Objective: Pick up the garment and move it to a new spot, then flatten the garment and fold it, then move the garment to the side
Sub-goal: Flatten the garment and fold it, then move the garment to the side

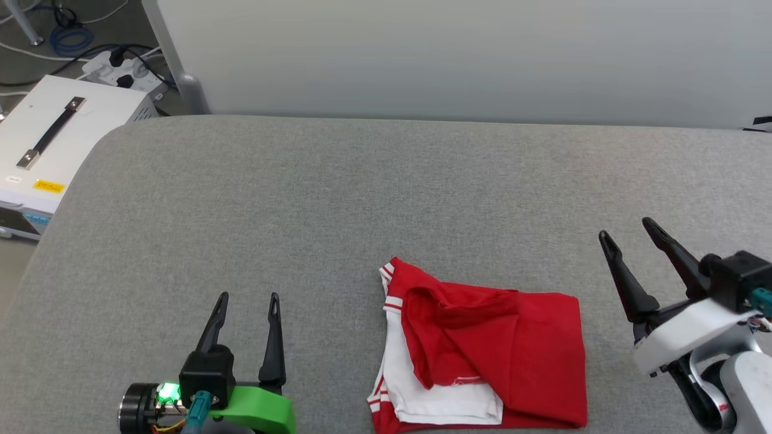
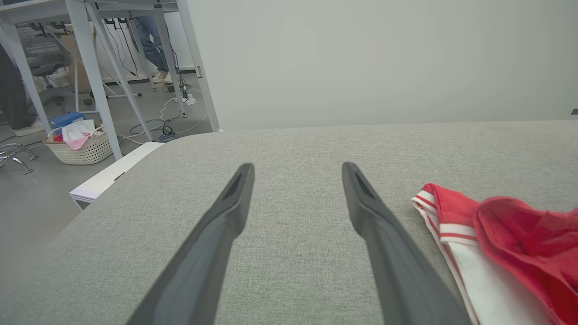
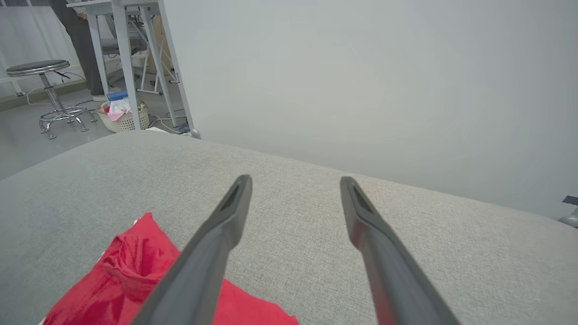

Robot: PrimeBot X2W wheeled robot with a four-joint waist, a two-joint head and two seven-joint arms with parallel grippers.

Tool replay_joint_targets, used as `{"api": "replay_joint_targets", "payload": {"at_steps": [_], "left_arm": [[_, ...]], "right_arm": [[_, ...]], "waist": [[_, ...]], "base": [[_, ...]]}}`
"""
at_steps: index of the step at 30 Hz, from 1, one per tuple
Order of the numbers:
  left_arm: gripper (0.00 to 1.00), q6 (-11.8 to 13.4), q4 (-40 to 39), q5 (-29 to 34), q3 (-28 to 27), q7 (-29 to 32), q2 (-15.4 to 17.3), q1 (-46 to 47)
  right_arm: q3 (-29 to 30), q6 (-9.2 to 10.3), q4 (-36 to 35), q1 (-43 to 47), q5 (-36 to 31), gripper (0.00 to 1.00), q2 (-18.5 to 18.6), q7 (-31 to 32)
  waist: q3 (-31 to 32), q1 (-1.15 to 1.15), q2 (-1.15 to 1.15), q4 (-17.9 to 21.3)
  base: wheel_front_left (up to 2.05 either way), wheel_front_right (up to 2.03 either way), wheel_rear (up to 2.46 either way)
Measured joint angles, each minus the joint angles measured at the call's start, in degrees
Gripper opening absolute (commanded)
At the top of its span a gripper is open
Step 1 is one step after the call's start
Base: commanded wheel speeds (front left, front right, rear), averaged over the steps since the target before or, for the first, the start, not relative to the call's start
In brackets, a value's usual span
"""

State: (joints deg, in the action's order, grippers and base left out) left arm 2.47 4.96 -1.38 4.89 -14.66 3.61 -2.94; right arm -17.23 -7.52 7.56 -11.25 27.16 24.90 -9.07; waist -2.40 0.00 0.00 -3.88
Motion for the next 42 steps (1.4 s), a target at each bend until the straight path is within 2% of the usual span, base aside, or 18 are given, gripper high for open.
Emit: {"api": "replay_joint_targets", "payload": {"at_steps": [9, 18, 27, 42], "left_arm": [[1.00, 0.05, -0.87, 0.00, -0.05, 0.00, 0.12, -0.86], [1.00, 0.05, -2.64, -0.11, -0.22, 0.00, 0.14, -1.68], [1.00, 0.05, -2.97, -0.11, -0.56, 0.00, 0.14, -2.69], [1.00, 0.05, -2.30, -0.16, -1.15, 0.00, 0.14, -3.18]], "right_arm": [[12.40, -0.01, -3.58, 8.55, -10.94, 1.00, -9.95, -5.20], [16.92, 0.00, -9.12, 15.98, -14.25, 1.00, -17.05, -5.61], [17.02, -0.01, -10.65, 20.65, -16.42, 1.00, -19.33, -5.65], [17.77, -0.01, -10.71, 20.97, -18.95, 1.00, -18.70, -5.65]], "waist": [[2.02, 0.00, 0.00, 1.50], [3.46, 0.00, 0.00, 1.67], [4.04, 0.00, 0.00, 1.56], [3.70, 0.00, 0.00, 1.22]], "base": [[0.00, 0.00, 0.00], [0.00, 0.00, 0.00], [0.00, 0.00, 0.00], [0.00, 0.00, 0.00]]}}
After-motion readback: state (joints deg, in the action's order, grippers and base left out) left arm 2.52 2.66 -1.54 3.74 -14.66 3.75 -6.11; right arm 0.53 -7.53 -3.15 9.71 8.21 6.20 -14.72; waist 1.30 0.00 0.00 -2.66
